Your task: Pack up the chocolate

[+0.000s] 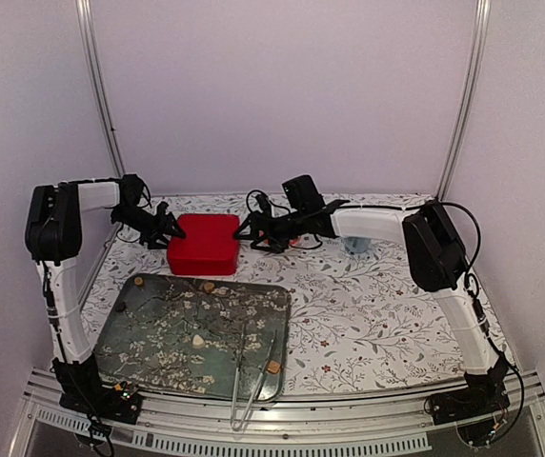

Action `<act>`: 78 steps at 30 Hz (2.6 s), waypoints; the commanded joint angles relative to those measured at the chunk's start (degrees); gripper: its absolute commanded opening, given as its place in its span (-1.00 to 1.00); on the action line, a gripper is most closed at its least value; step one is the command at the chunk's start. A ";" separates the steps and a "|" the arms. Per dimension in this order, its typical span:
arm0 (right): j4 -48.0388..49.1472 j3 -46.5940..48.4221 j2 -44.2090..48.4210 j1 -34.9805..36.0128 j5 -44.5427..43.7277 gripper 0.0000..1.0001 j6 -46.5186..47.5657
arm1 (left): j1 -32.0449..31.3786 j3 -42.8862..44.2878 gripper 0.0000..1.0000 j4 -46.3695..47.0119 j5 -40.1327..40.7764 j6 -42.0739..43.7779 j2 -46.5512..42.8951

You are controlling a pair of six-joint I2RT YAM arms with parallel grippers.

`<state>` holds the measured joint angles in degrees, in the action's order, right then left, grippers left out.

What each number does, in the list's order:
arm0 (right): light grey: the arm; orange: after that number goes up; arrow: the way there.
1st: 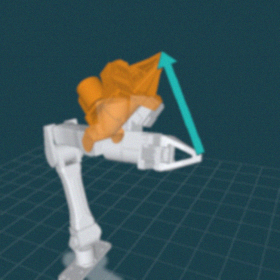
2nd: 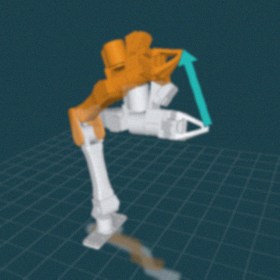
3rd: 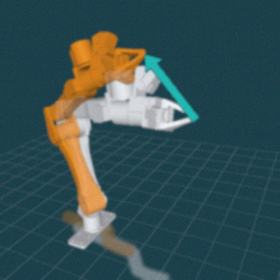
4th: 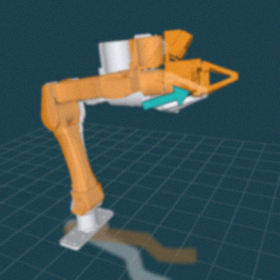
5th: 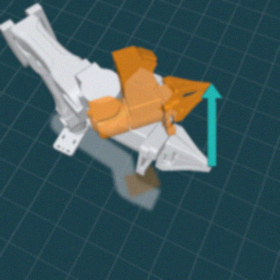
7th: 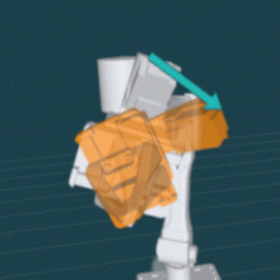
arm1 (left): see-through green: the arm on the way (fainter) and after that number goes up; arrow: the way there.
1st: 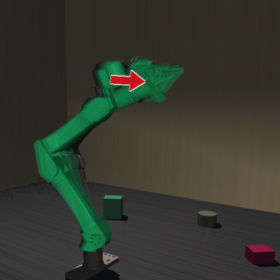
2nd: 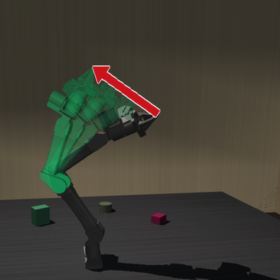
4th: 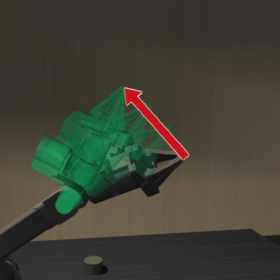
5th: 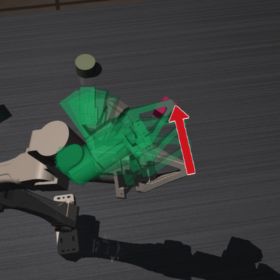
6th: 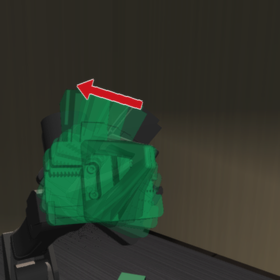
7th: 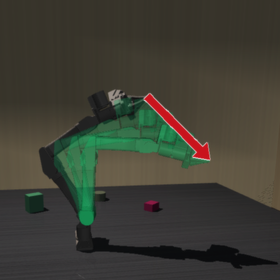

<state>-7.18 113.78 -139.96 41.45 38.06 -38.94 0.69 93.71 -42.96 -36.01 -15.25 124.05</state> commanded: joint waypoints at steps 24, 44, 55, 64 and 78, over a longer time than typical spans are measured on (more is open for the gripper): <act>-11.71 -3.79 9.35 -1.40 -18.13 0.36 6.53 | -11.37 3.06 0.13 4.46 -2.24 -5.68 4.61; -13.03 -4.00 12.24 -3.41 -19.02 0.35 8.67 | -15.14 7.39 0.07 4.68 -3.59 -6.78 8.18; -12.95 -8.08 15.41 -4.73 -18.55 0.33 8.88 | -18.44 10.86 0.06 5.23 -4.52 -8.52 10.78; -12.41 -12.20 18.19 -6.20 -18.60 0.26 9.58 | -20.89 11.23 0.05 6.06 -5.25 -9.41 11.09; -13.51 -16.52 20.19 -6.29 -17.52 0.22 10.78 | -17.61 3.97 -0.12 5.91 0.31 -11.02 7.18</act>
<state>-20.14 98.87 -122.78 35.22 20.25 -29.30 -17.78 101.16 -34.15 -40.05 -26.81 131.52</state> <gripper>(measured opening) 0.614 0.456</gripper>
